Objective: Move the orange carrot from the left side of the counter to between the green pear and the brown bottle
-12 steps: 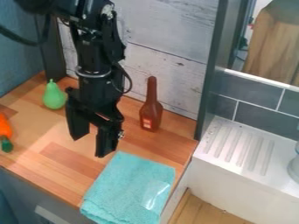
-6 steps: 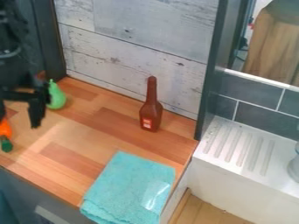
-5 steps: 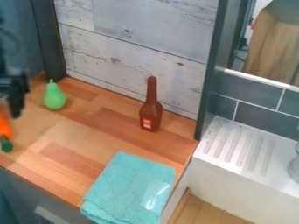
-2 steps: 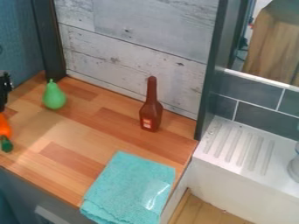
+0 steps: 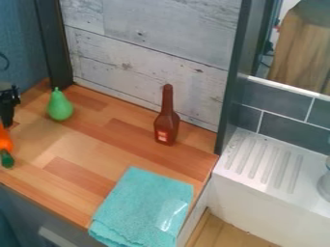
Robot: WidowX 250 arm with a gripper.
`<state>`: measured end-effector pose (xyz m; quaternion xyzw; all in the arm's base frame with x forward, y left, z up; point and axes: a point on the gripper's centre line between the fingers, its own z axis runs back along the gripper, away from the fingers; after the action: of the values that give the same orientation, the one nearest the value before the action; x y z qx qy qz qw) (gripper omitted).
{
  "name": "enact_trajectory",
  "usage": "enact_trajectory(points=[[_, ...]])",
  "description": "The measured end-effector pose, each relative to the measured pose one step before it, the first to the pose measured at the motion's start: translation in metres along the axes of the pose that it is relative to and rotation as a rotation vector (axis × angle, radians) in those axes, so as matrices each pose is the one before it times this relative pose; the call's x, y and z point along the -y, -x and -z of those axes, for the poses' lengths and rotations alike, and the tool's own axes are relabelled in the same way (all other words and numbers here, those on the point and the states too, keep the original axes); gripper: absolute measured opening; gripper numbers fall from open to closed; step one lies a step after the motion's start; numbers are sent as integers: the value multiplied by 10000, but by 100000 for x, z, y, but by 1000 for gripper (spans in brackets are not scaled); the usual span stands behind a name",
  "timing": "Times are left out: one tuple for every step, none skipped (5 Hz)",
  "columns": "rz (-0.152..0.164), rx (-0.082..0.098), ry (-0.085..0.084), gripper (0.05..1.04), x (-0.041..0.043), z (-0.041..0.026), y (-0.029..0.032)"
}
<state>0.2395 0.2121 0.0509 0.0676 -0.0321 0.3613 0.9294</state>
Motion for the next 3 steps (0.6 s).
enact_trajectory(points=[[-617, -265, -282, 1001, -199, 1316, -170], [-359, -321, -69, 1001, 202, 1841, 151], [-295, -149, 42, 1001, 373, 1437, -48]])
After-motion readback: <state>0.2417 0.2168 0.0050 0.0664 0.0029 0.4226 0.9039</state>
